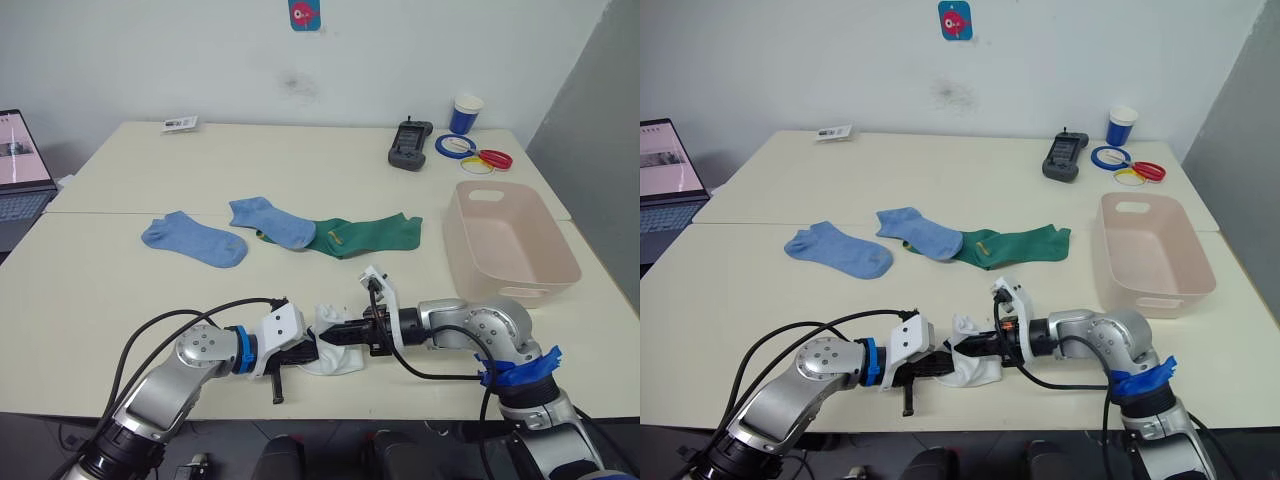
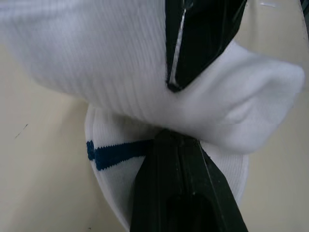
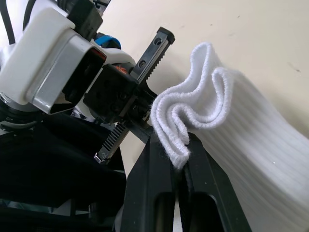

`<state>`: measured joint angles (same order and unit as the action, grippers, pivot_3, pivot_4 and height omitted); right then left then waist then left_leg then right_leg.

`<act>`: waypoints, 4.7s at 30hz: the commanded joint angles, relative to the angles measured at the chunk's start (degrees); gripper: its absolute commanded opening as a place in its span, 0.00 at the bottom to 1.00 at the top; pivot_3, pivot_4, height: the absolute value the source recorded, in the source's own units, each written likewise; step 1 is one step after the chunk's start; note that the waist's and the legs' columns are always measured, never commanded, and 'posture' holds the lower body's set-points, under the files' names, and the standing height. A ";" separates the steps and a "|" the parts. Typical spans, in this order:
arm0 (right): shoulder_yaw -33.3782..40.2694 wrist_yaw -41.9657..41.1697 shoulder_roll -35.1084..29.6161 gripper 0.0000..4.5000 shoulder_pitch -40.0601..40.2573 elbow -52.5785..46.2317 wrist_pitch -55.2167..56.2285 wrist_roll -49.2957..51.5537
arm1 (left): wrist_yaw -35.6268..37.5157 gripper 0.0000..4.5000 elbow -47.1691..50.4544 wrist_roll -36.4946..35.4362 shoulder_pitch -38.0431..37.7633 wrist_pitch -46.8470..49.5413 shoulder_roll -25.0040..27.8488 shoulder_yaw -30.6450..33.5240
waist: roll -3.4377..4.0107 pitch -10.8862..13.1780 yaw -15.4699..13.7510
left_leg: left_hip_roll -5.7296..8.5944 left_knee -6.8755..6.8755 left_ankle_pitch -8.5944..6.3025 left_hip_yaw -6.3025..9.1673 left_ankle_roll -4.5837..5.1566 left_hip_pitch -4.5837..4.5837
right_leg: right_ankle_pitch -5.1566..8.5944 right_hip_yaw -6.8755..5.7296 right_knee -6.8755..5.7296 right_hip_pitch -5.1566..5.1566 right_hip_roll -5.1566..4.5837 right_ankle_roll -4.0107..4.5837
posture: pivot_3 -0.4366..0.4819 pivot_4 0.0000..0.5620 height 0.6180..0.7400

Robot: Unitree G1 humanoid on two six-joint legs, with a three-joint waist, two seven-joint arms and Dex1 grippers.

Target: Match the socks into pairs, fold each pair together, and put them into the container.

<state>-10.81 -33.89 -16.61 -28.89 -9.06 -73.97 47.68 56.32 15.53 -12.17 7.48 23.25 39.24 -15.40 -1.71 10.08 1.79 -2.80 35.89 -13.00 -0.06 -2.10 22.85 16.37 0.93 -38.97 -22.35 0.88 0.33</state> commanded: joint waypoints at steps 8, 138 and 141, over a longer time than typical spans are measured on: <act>6.09 -1.79 1.06 0.71 -0.89 -3.09 -3.03 5.87 | 0.26 0.00 -3.79 2.07 -1.17 -0.16 2.03 -0.48 | 0.01 0.00 0.08 | -0.01 0.00 0.00 0.01 0.00 -0.02 | 0.00 -0.01 -0.02 0.00 0.02 0.00 | 0.48 0.27 1.00; -3.55 -9.16 -47.52 0.00 -14.66 19.89 58.40 -51.54 | -8.80 1.00 -7.29 -16.48 47.13 11.74 -17.81 5.15 | 0.08 0.31 0.28 | 0.25 0.18 0.10 -0.30 -0.16 0.98 | -0.15 0.26 0.02 -1.03 0.12 -0.26 | 0.48 0.27 1.00; -8.00 -8.93 -45.62 0.00 -15.34 26.16 67.70 -59.28 | -8.55 1.00 -7.02 -15.44 46.65 11.14 -19.25 4.14 | 0.08 0.31 0.17 | 0.24 0.20 0.13 -0.28 -0.21 0.95 | -0.15 0.25 -0.04 -1.03 0.14 -0.25 | 0.48 0.27 1.00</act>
<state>-18.08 -42.86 -62.03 -42.72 15.40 -11.53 -7.86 47.52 7.25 -28.11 53.32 35.68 20.27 -11.10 -1.63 10.39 1.95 -2.55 36.11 -12.86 -0.34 -2.33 23.80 16.21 1.18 -39.03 -23.37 1.02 0.08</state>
